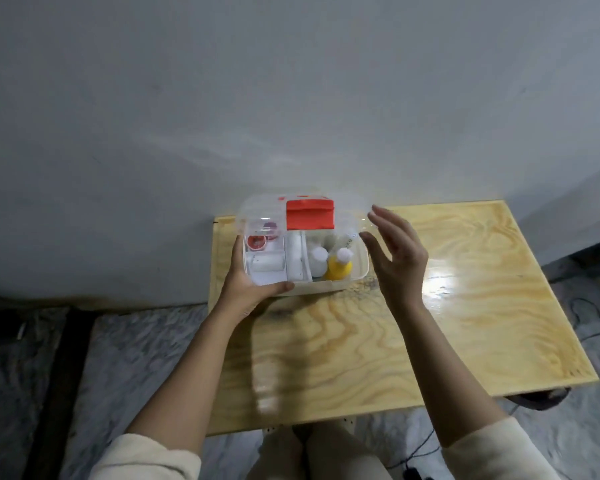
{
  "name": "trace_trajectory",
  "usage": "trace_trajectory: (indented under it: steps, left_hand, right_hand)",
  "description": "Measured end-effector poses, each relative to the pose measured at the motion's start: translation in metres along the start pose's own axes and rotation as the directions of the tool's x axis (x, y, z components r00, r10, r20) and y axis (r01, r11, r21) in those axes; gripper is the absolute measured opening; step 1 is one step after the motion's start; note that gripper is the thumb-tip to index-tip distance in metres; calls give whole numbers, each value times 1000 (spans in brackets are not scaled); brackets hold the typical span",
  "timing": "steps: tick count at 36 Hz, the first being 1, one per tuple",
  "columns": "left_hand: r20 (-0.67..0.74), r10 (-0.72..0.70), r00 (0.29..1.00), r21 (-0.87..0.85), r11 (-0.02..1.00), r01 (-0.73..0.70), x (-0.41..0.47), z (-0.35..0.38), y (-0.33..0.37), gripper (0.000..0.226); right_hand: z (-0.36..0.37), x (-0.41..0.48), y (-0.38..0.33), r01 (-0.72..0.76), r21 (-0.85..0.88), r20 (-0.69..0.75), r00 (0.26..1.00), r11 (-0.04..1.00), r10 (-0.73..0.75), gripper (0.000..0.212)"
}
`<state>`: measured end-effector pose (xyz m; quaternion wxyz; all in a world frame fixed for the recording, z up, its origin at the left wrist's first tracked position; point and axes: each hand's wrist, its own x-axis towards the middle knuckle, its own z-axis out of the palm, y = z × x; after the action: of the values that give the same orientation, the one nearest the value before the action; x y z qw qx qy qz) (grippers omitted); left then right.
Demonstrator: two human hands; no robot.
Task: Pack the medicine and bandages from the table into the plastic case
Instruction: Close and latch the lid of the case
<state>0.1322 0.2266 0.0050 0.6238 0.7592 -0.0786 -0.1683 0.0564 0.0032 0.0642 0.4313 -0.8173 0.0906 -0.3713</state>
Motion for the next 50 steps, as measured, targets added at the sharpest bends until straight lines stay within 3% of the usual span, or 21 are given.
trace_trajectory:
  steps: [8, 17, 24, 29, 35, 43, 50]
  left_hand:
    - [-14, -20, 1000, 34, 999, 20, -1, -2, 1, 107]
    - [85, 55, 995, -50, 997, -51, 0, -8, 5, 104]
    - [117, 27, 993, -68, 998, -19, -1, -11, 6, 106]
    - [90, -91, 992, -119, 988, 101, -1, -10, 7, 110]
    - [58, -136, 989, -101, 985, 141, -1, -7, 5, 105]
    - [24, -120, 992, -85, 989, 122, -4, -3, 4, 104]
    - [-15, -109, 994, -53, 993, 108, -6, 3, 5, 97]
  right_hand:
    - [6, -40, 12, 44, -115, -66, 996, 992, -51, 31]
    - [1, -67, 30, -3, -157, 64, 998, 988, 13, 34]
    - [1, -61, 24, -45, -157, 51, 997, 986, 54, 22]
    - [10, -48, 13, -10, -128, 145, 989, 992, 28, 21]
    - [26, -34, 4, 55, -64, 300, 953, 996, -33, 20]
    - [21, -51, 10, 80, -28, 317, 946, 996, -67, 17]
    - [19, -57, 18, 178, -185, 398, 913, 967, -91, 39]
